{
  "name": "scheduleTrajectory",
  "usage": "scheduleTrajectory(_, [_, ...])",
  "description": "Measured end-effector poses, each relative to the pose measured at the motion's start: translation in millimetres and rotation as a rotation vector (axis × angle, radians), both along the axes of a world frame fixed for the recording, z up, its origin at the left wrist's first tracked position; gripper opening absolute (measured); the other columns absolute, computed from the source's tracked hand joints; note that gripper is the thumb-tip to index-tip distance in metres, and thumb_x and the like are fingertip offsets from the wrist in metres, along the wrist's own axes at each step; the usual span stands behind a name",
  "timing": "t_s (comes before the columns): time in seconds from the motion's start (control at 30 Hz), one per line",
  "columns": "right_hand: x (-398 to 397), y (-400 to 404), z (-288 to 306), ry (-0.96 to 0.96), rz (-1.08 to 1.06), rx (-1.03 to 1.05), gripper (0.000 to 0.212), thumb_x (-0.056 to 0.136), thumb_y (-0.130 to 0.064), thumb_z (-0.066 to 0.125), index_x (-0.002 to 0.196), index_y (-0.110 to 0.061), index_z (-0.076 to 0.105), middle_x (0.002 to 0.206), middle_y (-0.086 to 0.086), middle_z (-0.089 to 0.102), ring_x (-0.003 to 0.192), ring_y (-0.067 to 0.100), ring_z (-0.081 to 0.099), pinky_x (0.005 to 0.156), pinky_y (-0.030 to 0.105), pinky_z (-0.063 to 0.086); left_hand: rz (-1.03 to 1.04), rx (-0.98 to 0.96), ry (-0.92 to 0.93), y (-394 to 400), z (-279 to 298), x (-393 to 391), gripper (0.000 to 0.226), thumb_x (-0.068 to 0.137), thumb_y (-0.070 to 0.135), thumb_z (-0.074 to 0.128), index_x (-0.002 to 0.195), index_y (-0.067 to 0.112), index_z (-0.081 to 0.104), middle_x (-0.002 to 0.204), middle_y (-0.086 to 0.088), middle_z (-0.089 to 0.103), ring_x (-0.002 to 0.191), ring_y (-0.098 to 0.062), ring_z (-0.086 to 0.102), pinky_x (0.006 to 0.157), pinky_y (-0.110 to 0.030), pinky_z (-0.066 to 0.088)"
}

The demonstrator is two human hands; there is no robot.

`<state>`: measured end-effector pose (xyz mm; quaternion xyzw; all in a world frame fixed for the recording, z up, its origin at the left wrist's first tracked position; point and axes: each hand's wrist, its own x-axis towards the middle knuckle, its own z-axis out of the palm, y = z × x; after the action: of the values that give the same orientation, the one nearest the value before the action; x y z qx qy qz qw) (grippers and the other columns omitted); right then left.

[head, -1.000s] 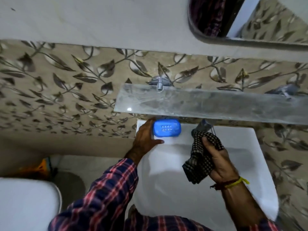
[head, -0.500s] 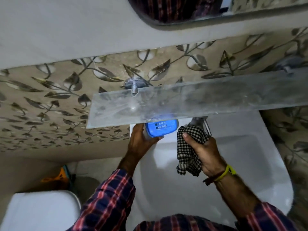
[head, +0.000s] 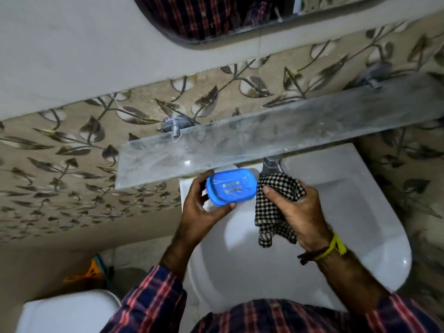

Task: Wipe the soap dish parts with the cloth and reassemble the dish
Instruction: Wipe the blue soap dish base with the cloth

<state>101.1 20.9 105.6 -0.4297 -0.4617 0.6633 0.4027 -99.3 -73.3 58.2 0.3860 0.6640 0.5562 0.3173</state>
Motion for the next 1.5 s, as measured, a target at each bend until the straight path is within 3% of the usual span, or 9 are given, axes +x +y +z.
scheduleTrajectory(0.1, [10,-7,7,-0.007,-0.030,0.040,0.015,0.082,0.002,0.075,0.095,-0.005,0.074,0.082,0.010,0.077,0.065,0.023,0.070,0.061,0.037,0.061,-0.037,0.068,-0.212,-14,2,16,0.079,0.067,0.003,0.088,0.136,0.012,0.050,0.136,-0.006,0.061,0.125,-0.022,0.059,0.106,-0.043,0.048])
scheduleTrajectory(0.27, [23,-19,16,0.042,0.050,-0.018,0.016,0.088,0.006,0.067,0.104,0.003,0.071,0.079,0.033,0.067,0.046,0.030,0.059,0.053,0.048,0.055,0.034,0.111,-0.524,-21,16,39,0.073,0.063,0.015,0.081,0.130,0.010,0.053,0.114,0.000,0.070,0.104,-0.013,0.065,0.089,-0.028,0.054])
scheduleTrajectory(0.4, [29,-28,26,0.023,0.083,0.045,0.015,0.089,0.006,0.065,0.102,0.004,0.071,0.074,0.025,0.066,0.046,0.026,0.058,0.052,0.045,0.055,0.025,0.055,-0.657,-22,25,63,0.080,0.073,0.035,0.073,0.141,0.001,0.049,0.119,-0.012,0.065,0.103,-0.021,0.063,0.083,-0.030,0.055])
scheduleTrajectory(0.53, [42,-36,36,0.027,0.071,0.040,0.015,0.089,0.009,0.064,0.102,0.006,0.071,0.076,0.024,0.067,0.052,0.028,0.060,0.050,0.050,0.058,0.017,0.011,-0.867,-27,29,88,0.059,0.092,0.046,0.060,0.138,0.009,0.057,0.133,-0.017,0.061,0.121,-0.030,0.058,0.117,-0.049,0.036])
scheduleTrajectory(0.77, [80,-38,41,0.027,0.000,0.049,0.015,0.083,0.009,0.071,0.094,0.000,0.075,0.073,0.015,0.074,0.051,0.026,0.065,0.047,0.038,0.058,-0.011,0.049,-1.244,-38,37,109,0.053,0.101,0.045,0.035,0.150,0.027,0.045,0.152,-0.028,0.041,0.124,-0.041,0.054,0.122,-0.062,0.008])
scheduleTrajectory(0.9, [89,-38,49,0.005,-0.001,0.051,0.002,0.081,-0.001,0.077,0.082,-0.001,0.075,0.056,0.014,0.066,0.037,0.024,0.057,0.043,0.027,0.050,-0.019,0.005,-1.238,-35,44,115,0.053,0.100,0.048,0.036,0.140,0.021,0.057,0.149,-0.030,0.045,0.124,-0.041,0.054,0.123,-0.058,0.012])
scheduleTrajectory(1.1, [74,-44,58,0.069,0.001,-0.116,0.008,0.085,0.001,0.071,0.079,0.005,0.071,0.071,0.034,0.067,0.047,0.034,0.060,0.044,0.050,0.055,0.064,0.003,-1.052,-25,55,131,0.042,0.100,0.043,0.041,0.129,0.027,0.068,0.124,-0.015,0.070,0.103,-0.033,0.069,0.104,-0.050,0.044])
scheduleTrajectory(1.27, [46,-48,67,0.074,0.043,-0.275,0.010,0.078,0.003,0.078,0.084,0.007,0.071,0.072,0.020,0.070,0.053,0.027,0.067,0.049,0.034,0.058,0.025,0.018,-0.872,-20,61,144,0.043,0.103,0.041,0.037,0.140,0.031,0.056,0.133,-0.009,0.066,0.115,-0.026,0.066,0.098,-0.042,0.054])
scheduleTrajectory(1.5, [22,-37,63,0.078,0.220,-0.697,0.019,0.082,0.001,0.070,0.100,0.007,0.071,0.096,0.027,0.073,0.076,0.036,0.073,0.069,0.044,0.061,-0.007,0.028,-0.723,-25,52,144,0.049,0.102,0.044,0.039,0.149,0.029,0.042,0.146,-0.010,0.056,0.135,-0.027,0.052,0.118,-0.048,0.034])
